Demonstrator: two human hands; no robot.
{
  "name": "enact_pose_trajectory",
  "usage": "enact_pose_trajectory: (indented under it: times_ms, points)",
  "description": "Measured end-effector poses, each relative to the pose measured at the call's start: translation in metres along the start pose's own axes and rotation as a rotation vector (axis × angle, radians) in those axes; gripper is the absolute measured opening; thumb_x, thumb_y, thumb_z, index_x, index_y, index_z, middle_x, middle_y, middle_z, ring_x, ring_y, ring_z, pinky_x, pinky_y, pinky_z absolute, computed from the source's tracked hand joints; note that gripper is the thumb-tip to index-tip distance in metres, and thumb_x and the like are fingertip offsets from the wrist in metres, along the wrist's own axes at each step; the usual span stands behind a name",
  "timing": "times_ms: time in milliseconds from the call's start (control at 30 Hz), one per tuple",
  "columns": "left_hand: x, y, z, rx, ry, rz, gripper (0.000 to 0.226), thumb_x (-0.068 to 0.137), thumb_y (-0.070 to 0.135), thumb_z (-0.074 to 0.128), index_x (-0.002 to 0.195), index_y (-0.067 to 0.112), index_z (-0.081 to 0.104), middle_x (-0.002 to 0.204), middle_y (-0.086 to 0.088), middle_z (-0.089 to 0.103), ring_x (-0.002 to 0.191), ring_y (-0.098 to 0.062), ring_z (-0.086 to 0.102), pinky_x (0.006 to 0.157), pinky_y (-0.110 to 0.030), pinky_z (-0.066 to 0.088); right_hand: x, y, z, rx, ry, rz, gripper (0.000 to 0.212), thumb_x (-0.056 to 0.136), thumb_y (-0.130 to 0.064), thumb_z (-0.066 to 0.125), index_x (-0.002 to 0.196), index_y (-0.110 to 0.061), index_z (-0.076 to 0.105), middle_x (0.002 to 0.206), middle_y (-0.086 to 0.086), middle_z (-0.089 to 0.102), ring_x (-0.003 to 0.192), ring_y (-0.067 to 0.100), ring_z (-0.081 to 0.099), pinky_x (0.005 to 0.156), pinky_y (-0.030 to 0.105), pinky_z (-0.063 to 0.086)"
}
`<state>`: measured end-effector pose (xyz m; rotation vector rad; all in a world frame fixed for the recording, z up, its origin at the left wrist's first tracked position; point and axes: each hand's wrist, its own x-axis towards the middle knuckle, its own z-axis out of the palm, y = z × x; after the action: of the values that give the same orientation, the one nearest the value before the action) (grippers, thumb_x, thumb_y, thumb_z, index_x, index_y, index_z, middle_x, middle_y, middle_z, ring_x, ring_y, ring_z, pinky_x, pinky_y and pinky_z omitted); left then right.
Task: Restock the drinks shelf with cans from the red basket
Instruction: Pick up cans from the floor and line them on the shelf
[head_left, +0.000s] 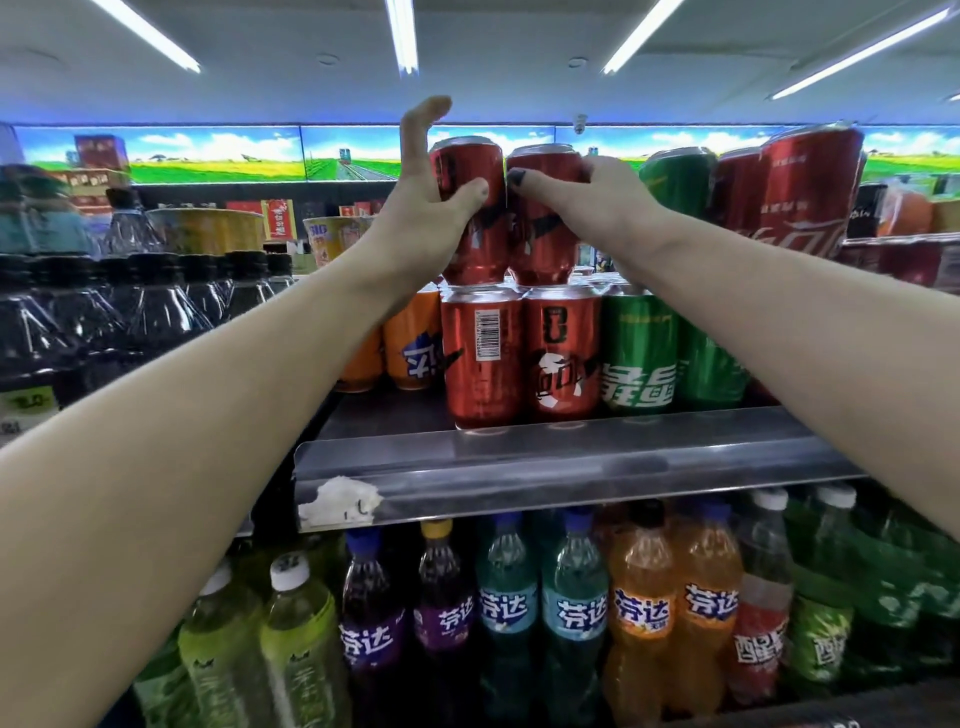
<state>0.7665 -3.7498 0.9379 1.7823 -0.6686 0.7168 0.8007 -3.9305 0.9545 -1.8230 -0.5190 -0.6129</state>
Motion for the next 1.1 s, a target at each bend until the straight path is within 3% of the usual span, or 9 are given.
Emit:
enact_pose_trajectory:
  times_ms: [100,167,400,600,767,1033,1100]
  points:
    - [0.000,-0.002,0.002,-0.019,0.054,-0.019,0.062,0.108,0.009,0.052,0.153,0.029,0.015,0.096,-0.016,0.063,0.065,-0.019,0.067,0.056,-0.025,0.058,0.000,0.003,0.002,-0.007,0.009,-0.010,0.055,0.086,-0.048,0.077,0.116,-0.002,0.069,0.101,0.009,0.078,0.088,0.020,0.077,0.087,0.036,0.062]
    - [0.000,-0.002,0.002,-0.050,0.081,-0.043,0.064,0.107,0.012,0.055,0.155,0.025,0.015,0.100,-0.011,0.065,0.065,-0.007,0.071,0.057,-0.020,0.056,-0.002,0.003,0.003,-0.030,0.000,-0.018,0.059,0.089,-0.048,0.074,0.118,0.003,0.067,0.106,0.015,0.076,0.093,0.026,0.076,0.090,0.040,0.060]
    - [-0.003,-0.006,0.008,-0.127,0.099,-0.070,0.065,0.106,0.018,0.059,0.158,0.021,0.019,0.103,-0.001,0.064,0.075,-0.004,0.075,0.069,-0.026,0.061,-0.004,0.003,0.001,-0.043,-0.012,-0.020,0.054,0.094,-0.045,0.070,0.117,0.004,0.067,0.106,0.016,0.076,0.092,0.027,0.075,0.088,0.038,0.061]
    - [-0.005,-0.012,0.008,-0.164,0.101,-0.061,0.060,0.105,0.021,0.061,0.154,0.023,0.025,0.112,-0.006,0.065,0.090,-0.016,0.077,0.082,-0.039,0.065,0.004,0.010,-0.002,-0.074,-0.021,-0.018,0.064,0.084,-0.057,0.075,0.126,-0.011,0.058,0.107,0.004,0.074,0.090,0.015,0.075,0.084,0.035,0.063]
    - [-0.006,-0.017,0.005,-0.155,0.110,-0.037,0.061,0.103,0.023,0.064,0.152,0.025,0.028,0.120,-0.008,0.060,0.098,-0.022,0.076,0.087,-0.045,0.064,0.008,0.015,-0.003,-0.070,-0.030,-0.028,0.072,0.079,-0.061,0.076,0.127,-0.011,0.055,0.109,0.006,0.072,0.094,0.018,0.074,0.085,0.038,0.063]
    - [-0.004,-0.022,0.004,-0.146,0.152,-0.033,0.062,0.102,0.022,0.066,0.152,0.024,0.030,0.118,0.001,0.056,0.093,-0.017,0.075,0.081,-0.039,0.065,0.016,0.026,-0.004,-0.094,-0.003,-0.006,0.109,0.045,-0.097,0.066,0.120,-0.017,0.059,0.104,0.005,0.074,0.095,0.026,0.073,0.088,0.046,0.059]
    - [-0.002,-0.022,0.004,-0.122,0.152,-0.037,0.060,0.102,0.022,0.067,0.150,0.025,0.031,0.120,0.002,0.053,0.096,-0.017,0.072,0.075,-0.031,0.064,0.013,0.023,-0.003,-0.089,-0.027,0.007,0.105,0.050,-0.094,0.067,0.118,-0.016,0.060,0.101,0.006,0.076,0.093,0.026,0.074,0.088,0.047,0.060]
